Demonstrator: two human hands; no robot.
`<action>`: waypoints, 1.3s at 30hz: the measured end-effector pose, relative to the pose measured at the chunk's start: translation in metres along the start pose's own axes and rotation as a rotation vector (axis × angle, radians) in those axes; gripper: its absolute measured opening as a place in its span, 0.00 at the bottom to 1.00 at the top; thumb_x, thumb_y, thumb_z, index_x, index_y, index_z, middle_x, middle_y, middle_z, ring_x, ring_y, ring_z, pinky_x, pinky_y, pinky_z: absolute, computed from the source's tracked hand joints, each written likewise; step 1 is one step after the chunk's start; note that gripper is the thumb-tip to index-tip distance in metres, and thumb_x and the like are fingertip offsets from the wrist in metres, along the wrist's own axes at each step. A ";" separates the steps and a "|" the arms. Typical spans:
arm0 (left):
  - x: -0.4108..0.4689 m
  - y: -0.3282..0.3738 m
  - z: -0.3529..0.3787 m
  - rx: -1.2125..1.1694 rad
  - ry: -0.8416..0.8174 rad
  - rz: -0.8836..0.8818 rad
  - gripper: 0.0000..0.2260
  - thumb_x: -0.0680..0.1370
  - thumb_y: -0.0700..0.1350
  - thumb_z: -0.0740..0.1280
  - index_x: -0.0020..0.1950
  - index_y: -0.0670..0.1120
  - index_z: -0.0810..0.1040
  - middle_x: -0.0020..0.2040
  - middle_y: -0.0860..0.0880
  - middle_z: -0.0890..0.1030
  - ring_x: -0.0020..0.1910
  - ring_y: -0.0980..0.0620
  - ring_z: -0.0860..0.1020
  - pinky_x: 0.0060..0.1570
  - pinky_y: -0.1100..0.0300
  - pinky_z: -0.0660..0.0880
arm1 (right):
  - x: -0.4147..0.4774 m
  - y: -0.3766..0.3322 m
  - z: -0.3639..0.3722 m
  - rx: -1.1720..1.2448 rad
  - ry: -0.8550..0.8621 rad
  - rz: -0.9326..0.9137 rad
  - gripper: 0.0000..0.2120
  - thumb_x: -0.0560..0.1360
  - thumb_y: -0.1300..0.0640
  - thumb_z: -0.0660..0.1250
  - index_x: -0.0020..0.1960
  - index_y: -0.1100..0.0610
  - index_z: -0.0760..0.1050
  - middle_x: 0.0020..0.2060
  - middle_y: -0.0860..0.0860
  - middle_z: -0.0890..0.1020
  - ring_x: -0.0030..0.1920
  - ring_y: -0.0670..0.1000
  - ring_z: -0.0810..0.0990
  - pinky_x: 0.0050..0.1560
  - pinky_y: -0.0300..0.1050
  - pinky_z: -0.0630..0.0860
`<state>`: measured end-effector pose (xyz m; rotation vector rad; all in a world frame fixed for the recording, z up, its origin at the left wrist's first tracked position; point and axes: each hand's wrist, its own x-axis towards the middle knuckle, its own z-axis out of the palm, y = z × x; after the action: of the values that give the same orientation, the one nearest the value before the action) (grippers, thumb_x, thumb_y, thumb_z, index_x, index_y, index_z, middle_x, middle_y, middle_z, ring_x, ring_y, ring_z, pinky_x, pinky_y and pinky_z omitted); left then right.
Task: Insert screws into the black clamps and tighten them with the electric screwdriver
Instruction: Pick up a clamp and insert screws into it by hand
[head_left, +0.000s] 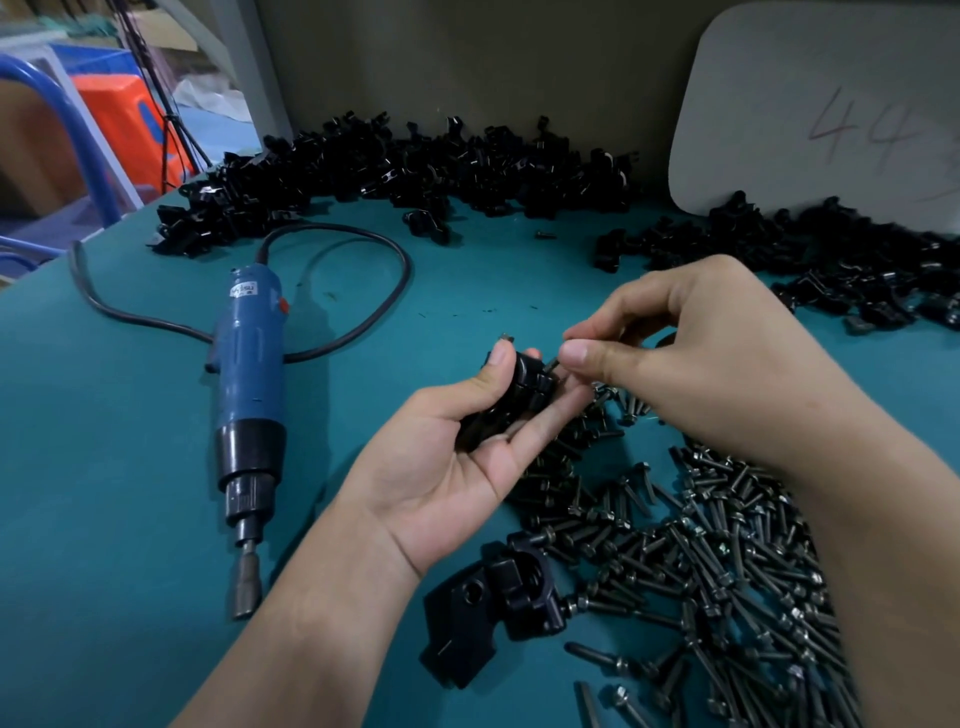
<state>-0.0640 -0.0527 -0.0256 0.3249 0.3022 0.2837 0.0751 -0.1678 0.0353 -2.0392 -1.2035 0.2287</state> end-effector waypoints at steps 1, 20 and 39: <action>0.000 0.000 0.000 -0.007 -0.002 0.002 0.33 0.71 0.34 0.74 0.74 0.29 0.68 0.71 0.33 0.74 0.61 0.36 0.83 0.53 0.42 0.84 | 0.000 0.000 0.000 -0.010 -0.005 -0.005 0.05 0.72 0.48 0.77 0.38 0.44 0.85 0.35 0.38 0.85 0.41 0.38 0.82 0.40 0.29 0.75; 0.000 -0.001 -0.002 0.045 -0.003 -0.003 0.25 0.75 0.35 0.72 0.69 0.27 0.71 0.71 0.32 0.75 0.63 0.36 0.82 0.57 0.43 0.82 | 0.000 -0.003 0.005 -0.199 -0.092 -0.054 0.07 0.77 0.48 0.71 0.40 0.43 0.81 0.39 0.42 0.80 0.43 0.40 0.78 0.41 0.37 0.71; -0.002 -0.002 -0.003 0.184 -0.080 0.001 0.17 0.80 0.38 0.66 0.64 0.27 0.77 0.68 0.34 0.79 0.67 0.42 0.80 0.62 0.47 0.81 | -0.001 -0.011 0.013 -0.296 -0.265 0.018 0.25 0.79 0.37 0.53 0.35 0.54 0.70 0.38 0.54 0.76 0.38 0.51 0.75 0.44 0.52 0.76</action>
<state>-0.0660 -0.0547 -0.0285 0.5166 0.2497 0.2434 0.0608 -0.1593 0.0332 -2.3311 -1.4515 0.3560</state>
